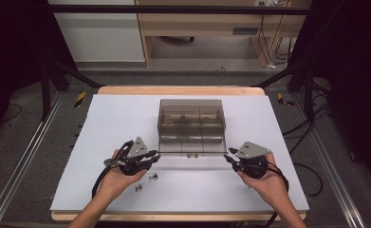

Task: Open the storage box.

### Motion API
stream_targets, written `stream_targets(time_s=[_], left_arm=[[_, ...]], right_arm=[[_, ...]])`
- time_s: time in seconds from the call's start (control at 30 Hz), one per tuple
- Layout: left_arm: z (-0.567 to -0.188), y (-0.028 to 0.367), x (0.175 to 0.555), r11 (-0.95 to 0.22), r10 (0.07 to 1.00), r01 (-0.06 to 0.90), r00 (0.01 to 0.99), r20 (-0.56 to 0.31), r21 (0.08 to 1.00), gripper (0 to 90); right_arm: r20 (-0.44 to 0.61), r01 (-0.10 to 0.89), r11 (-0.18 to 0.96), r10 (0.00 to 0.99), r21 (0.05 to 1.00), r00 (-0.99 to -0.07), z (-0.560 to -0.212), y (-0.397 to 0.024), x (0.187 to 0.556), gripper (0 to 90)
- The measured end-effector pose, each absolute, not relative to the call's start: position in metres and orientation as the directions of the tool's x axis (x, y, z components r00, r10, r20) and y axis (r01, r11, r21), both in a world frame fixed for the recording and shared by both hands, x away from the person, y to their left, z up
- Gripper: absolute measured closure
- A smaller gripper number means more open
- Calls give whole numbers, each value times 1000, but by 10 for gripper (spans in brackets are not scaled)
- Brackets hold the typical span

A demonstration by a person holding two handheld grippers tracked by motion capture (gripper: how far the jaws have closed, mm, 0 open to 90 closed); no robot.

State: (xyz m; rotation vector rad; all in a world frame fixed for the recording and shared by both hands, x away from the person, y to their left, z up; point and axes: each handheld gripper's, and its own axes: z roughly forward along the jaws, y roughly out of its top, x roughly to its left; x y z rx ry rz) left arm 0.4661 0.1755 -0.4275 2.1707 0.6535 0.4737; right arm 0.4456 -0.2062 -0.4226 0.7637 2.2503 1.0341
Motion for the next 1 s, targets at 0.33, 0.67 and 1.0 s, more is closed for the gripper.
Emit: stream_targets(time_s=[0.33, 0.67, 1.0], left_arm=[[-427, 178, 461, -587, 559, 276, 818, 135, 761, 540], [-431, 178, 450, -674, 500, 310, 859, 105, 671, 436], [-447, 170, 460, -768, 422, 337, 906, 35, 544, 470]], right_arm=[[-230, 292, 523, 719, 801, -656, -419, -214, 437, 456], [-235, 328, 459, 808, 825, -541, -430, -209, 417, 232], [-194, 393, 367, 889, 843, -415, -454, -217, 412, 246]])
